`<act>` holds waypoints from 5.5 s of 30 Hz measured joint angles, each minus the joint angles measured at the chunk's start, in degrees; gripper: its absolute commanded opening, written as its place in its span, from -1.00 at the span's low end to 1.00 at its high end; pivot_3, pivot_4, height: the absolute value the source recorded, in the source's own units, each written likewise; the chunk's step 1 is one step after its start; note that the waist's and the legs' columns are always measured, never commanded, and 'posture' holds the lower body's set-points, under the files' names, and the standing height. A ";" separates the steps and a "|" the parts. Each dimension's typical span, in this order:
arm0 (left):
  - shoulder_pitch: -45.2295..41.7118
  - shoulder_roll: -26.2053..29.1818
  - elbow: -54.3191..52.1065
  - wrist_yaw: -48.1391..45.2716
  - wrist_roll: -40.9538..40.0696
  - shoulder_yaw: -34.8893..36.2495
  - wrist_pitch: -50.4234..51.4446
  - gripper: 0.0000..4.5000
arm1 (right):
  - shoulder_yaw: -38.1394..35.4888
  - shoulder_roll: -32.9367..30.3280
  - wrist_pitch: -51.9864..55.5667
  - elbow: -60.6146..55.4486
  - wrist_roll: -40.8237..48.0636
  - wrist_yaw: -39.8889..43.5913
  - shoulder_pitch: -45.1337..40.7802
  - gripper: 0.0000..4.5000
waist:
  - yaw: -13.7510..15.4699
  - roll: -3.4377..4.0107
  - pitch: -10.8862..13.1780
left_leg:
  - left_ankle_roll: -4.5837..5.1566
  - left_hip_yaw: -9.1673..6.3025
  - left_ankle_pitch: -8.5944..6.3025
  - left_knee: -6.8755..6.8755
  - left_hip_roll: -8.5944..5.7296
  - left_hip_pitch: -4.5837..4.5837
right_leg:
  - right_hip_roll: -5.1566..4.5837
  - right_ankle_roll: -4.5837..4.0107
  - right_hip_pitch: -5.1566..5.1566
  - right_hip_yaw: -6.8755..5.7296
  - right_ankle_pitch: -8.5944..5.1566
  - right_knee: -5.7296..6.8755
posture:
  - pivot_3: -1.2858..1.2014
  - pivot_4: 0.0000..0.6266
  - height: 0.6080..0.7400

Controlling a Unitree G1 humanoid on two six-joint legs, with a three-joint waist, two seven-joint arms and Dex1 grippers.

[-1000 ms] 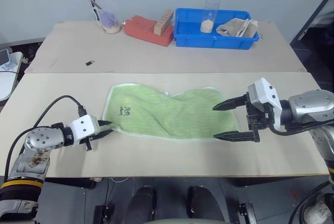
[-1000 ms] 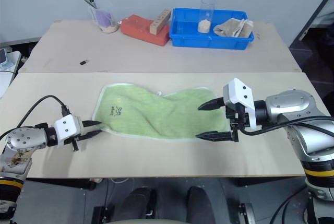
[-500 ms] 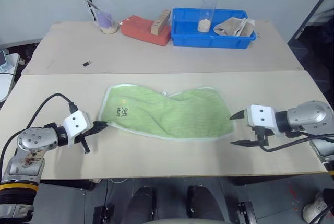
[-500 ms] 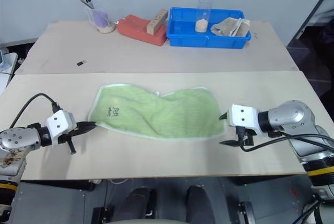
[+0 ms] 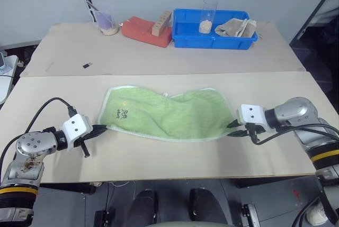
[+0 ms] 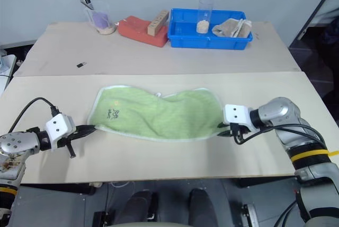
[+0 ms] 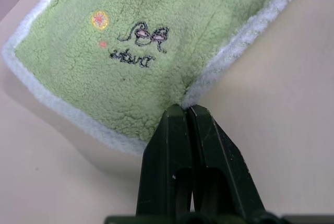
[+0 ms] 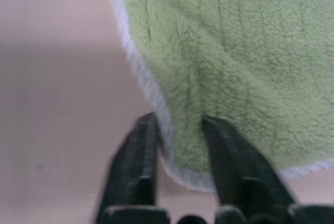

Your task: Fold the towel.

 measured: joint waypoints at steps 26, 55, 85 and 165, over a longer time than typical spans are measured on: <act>-52.20 -1.51 19.62 2.65 -8.91 1.35 23.40 -1.00 | -14.06 6.12 11.33 25.68 7.02 -15.65 -40.42 -0.98 | -0.49 -0.10 0.18 | -0.90 0.26 0.60 0.13 -0.15 -1.41 | 0.02 -0.04 -1.75 0.03 0.13 0.98 | 0.03 -0.52 1.00; 9.97 12.52 -16.56 -16.12 -11.32 6.55 26.19 -1.00 | -20.12 -15.89 32.11 -26.63 21.37 3.26 20.83 -0.98 | 0.46 -0.02 0.21 | 0.07 0.33 -0.01 0.16 0.08 -0.32 | 0.00 -0.17 -0.90 0.23 0.02 0.70 | 0.03 -0.52 1.00; -32.21 -0.93 25.03 -7.37 1.58 -6.53 17.78 0.07 | -8.96 1.30 43.86 6.75 12.56 -12.43 -13.84 0.34 | -0.25 -0.04 0.20 | 0.07 0.32 0.00 0.23 -0.06 -0.65 | 0.01 -0.12 -1.13 0.11 0.10 0.93 | 0.03 -0.52 1.00; -3.81 0.15 -35.56 -1.28 -24.59 2.87 39.06 1.00 | -12.36 28.14 65.69 -35.72 32.11 -50.17 2.10 0.34 | -0.19 -0.07 0.16 | 0.13 0.27 -0.04 0.13 0.31 -0.49 | 0.98 -0.08 -1.08 1.39 0.16 0.61 | 0.03 -0.52 1.00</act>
